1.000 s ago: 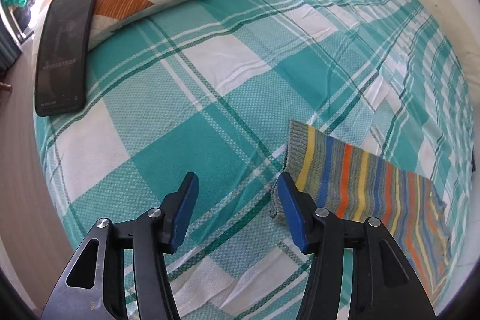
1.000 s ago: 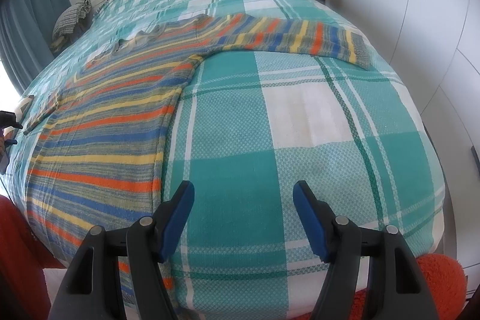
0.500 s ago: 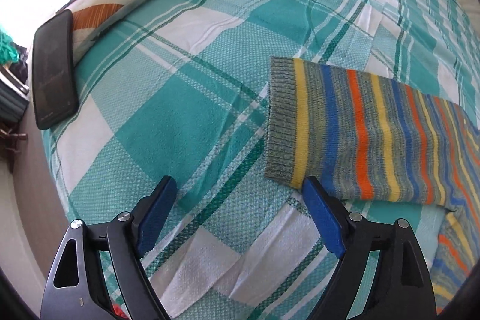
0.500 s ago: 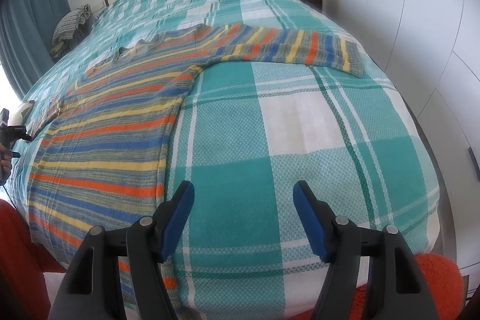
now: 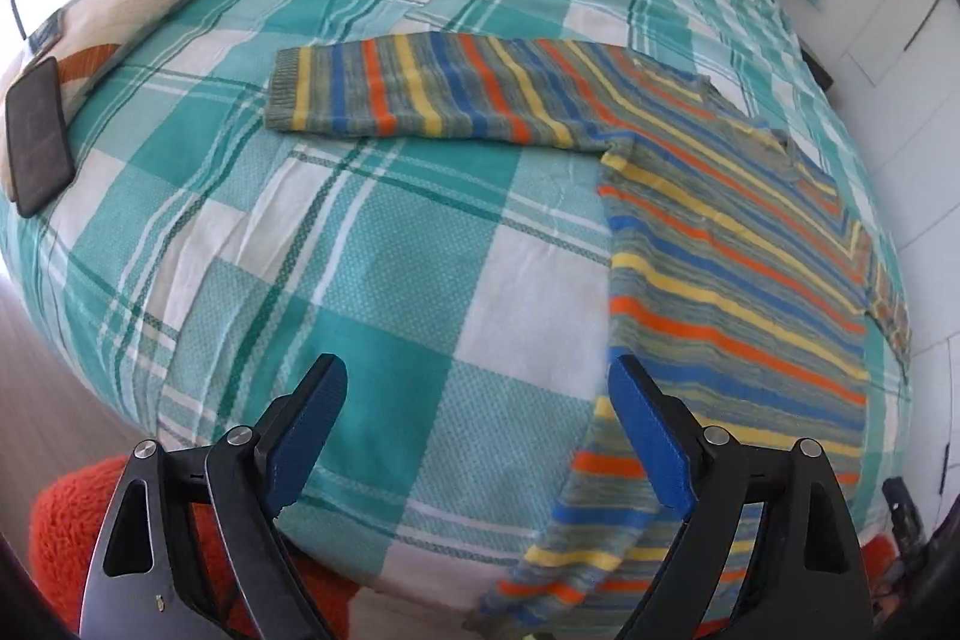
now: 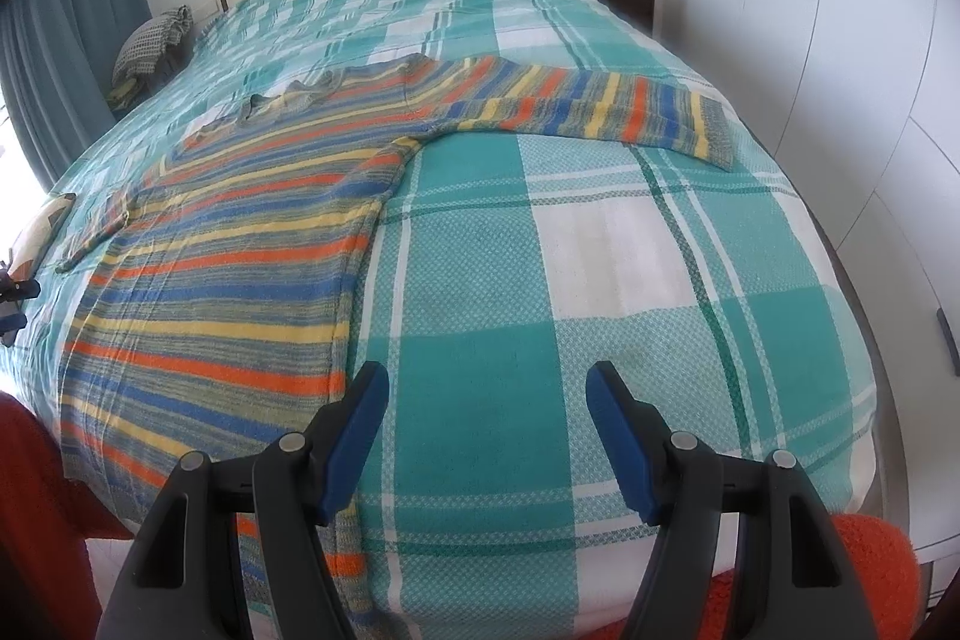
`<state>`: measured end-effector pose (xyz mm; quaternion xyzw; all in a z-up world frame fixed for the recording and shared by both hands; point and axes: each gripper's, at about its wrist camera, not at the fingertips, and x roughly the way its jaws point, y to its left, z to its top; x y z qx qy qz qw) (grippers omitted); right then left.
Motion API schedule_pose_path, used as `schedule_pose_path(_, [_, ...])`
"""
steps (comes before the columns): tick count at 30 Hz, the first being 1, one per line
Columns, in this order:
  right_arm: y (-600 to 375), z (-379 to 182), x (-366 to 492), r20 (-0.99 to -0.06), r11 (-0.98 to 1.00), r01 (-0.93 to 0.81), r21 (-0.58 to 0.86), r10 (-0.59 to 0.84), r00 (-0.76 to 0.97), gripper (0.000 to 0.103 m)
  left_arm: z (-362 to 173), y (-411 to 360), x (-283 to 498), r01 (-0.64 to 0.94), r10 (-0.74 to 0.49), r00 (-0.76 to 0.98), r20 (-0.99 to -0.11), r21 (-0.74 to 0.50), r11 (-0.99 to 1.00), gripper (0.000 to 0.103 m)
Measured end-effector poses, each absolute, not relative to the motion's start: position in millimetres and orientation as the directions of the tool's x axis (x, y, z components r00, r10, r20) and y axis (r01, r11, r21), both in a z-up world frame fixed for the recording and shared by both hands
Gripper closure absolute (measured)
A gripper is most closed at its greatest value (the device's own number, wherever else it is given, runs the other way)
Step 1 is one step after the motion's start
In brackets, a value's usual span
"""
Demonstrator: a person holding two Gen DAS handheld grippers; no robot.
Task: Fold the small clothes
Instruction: 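Open the left gripper and withdraw it from the folded sleeve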
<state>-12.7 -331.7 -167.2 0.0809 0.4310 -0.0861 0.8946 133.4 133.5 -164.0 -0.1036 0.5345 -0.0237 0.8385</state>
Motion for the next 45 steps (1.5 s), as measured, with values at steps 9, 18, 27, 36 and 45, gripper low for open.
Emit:
schedule_pose_path(9, [-318.5,-165.2,-14.8,-0.790,0.980,0.186,0.074,-0.056,0.610,0.035,-194.2,55.3,88.1,0.130,-0.067,0.402,-0.913,-0.016,0.991,0.012])
schedule_pose_path(18, [-307.3,-156.3,-19.4,-0.812,0.940,0.323,-0.111,-0.273,0.516,0.020,-184.0,51.2,82.0,0.147,-0.088,0.452,-0.888,-0.023,0.989,0.012])
schedule_pose_path(27, [-285.6,-138.5,-36.1,-0.805,0.924,0.328,-0.196,-0.343,0.484,0.017,-160.5,67.4,71.7,0.107,-0.114,0.519,-0.847,-0.069,0.992,0.011])
schedule_pose_path(36, [-270.3,-105.9,-58.8,-0.759,0.903,0.329,-0.278,-0.416,0.501,0.017,-141.0,74.5,58.9,0.077,-0.118,0.598,-0.793,-0.090,0.993,0.007])
schedule_pose_path(45, [-273.9,-97.5,-59.1,-0.729,0.903,0.340,-0.264,-0.417,0.543,0.017,-136.1,56.3,43.5,0.105,-0.082,0.605,-0.792,-0.023,0.994,0.007])
